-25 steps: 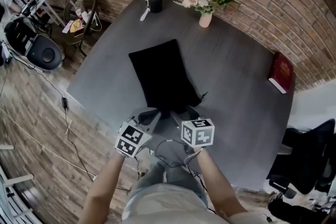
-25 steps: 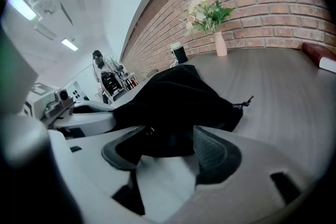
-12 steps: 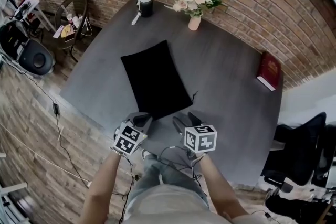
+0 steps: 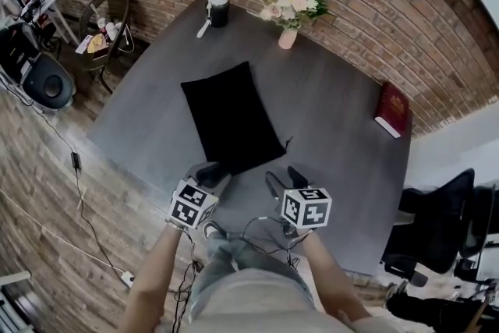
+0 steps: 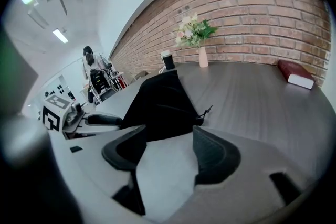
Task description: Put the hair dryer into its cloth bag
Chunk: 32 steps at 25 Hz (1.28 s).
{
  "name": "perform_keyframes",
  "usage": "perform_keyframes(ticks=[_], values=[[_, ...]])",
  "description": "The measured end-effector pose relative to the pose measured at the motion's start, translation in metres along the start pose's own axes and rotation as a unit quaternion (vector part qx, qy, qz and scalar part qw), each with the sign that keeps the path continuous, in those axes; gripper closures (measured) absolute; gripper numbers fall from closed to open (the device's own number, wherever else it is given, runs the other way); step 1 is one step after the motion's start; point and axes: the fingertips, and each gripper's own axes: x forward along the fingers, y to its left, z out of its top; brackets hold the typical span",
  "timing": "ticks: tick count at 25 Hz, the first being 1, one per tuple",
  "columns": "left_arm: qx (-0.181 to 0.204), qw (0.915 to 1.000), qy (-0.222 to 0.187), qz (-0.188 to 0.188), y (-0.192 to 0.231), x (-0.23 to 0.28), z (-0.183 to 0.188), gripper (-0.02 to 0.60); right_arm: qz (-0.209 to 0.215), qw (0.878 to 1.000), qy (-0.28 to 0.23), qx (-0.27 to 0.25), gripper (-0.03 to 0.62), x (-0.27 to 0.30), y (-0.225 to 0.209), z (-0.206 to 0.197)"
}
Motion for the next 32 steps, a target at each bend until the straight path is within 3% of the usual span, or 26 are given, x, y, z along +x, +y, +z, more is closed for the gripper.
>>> perform_keyframes(ticks=[4,7,10,12,16,20,24,29,32], values=[[-0.029,0.9972,-0.062,0.029,0.003,-0.025,0.026,0.436,-0.005,0.999,-0.035,0.011,0.322,-0.020,-0.005,0.021],[-0.054,0.9892,-0.122,0.062,0.013,-0.051,0.058,0.436,-0.027,0.996,-0.084,0.020,0.343,-0.045,-0.023,0.050],[-0.074,0.9728,-0.184,0.120,0.034,-0.084,0.099,0.436,-0.056,0.986,-0.149,0.050,0.381,-0.079,-0.049,0.088],[-0.084,0.9572,-0.220,0.169,0.051,-0.109,0.128,0.436,-0.071,0.977,-0.192,0.062,0.404,-0.102,-0.065,0.115],[-0.101,0.9229,-0.284,0.239,0.071,-0.159,0.181,0.437,-0.103,0.953,-0.281,0.045,0.461,-0.155,-0.088,0.172],[-0.088,0.9089,-0.304,0.271,0.075,-0.189,0.221,0.455,-0.135,0.912,-0.386,0.036,0.516,-0.206,-0.100,0.212],[-0.086,0.8930,-0.329,0.295,0.077,-0.214,0.249,0.524,-0.197,0.885,-0.421,0.006,0.600,-0.232,-0.106,0.219],[-0.078,0.8826,-0.343,0.313,0.072,-0.223,0.252,0.554,-0.208,0.890,-0.405,0.030,0.600,-0.229,-0.116,0.209],[-0.081,0.8816,-0.337,0.321,0.074,-0.221,0.245,0.568,-0.211,0.895,-0.391,0.035,0.600,-0.225,-0.118,0.203]])
